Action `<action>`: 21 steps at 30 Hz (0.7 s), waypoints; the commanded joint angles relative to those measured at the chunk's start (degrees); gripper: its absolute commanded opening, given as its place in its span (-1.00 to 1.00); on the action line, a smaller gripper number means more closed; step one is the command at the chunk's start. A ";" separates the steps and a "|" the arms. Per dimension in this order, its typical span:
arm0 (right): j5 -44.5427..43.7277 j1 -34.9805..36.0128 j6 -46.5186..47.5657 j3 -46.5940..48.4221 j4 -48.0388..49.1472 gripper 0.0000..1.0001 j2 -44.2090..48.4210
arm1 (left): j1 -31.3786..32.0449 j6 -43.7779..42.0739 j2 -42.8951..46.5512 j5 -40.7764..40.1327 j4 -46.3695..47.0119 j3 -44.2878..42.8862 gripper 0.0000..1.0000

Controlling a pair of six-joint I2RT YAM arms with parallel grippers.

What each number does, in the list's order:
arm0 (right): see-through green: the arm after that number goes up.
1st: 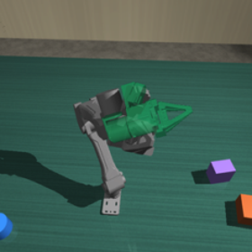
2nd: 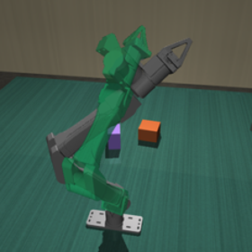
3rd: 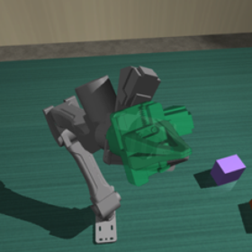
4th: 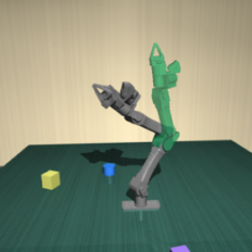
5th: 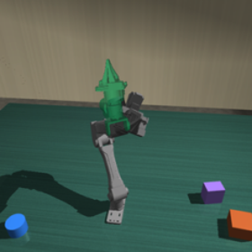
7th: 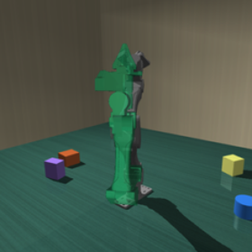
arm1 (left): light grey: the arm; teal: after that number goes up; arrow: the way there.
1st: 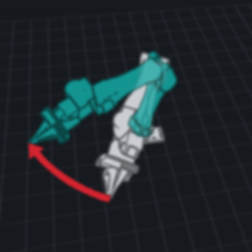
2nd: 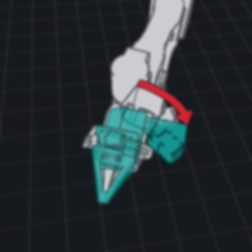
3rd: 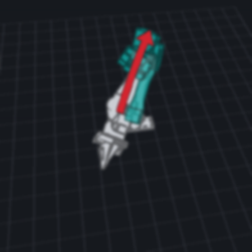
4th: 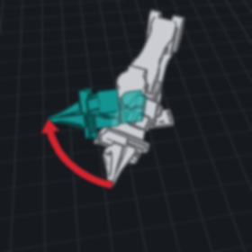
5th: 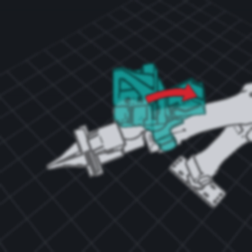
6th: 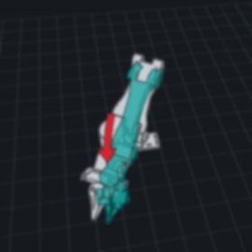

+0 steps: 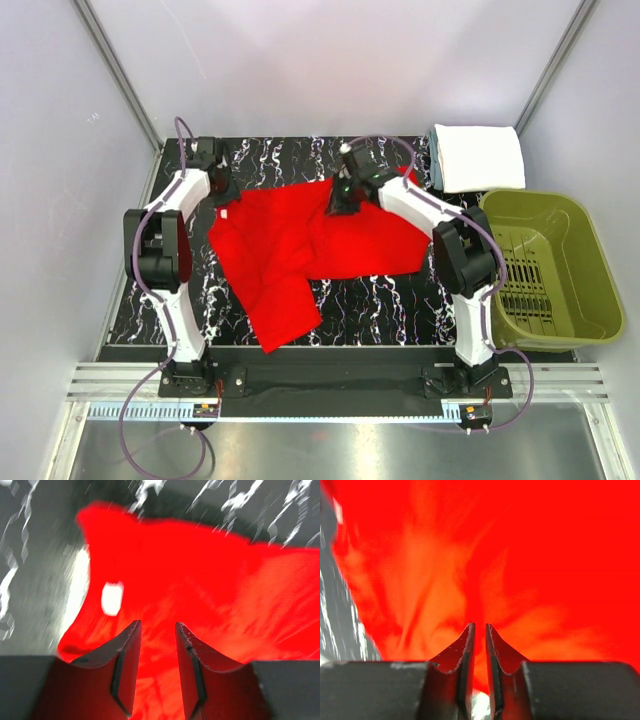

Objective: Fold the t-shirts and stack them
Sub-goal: Fold the tshirt

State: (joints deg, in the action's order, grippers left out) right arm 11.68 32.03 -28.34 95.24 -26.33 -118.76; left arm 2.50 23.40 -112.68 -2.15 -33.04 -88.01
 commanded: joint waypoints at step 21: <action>-11.42 -19.90 0.56 19.81 -7.78 -0.53 -19.76 | -9.35 2.62 -26.00 4.17 -8.18 -29.22 -0.16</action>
State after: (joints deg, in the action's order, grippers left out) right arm 4.25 13.34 -29.19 114.24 -31.05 -138.37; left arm -5.85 25.85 -135.02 1.28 -39.18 -112.68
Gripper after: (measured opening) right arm 0.227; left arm 0.417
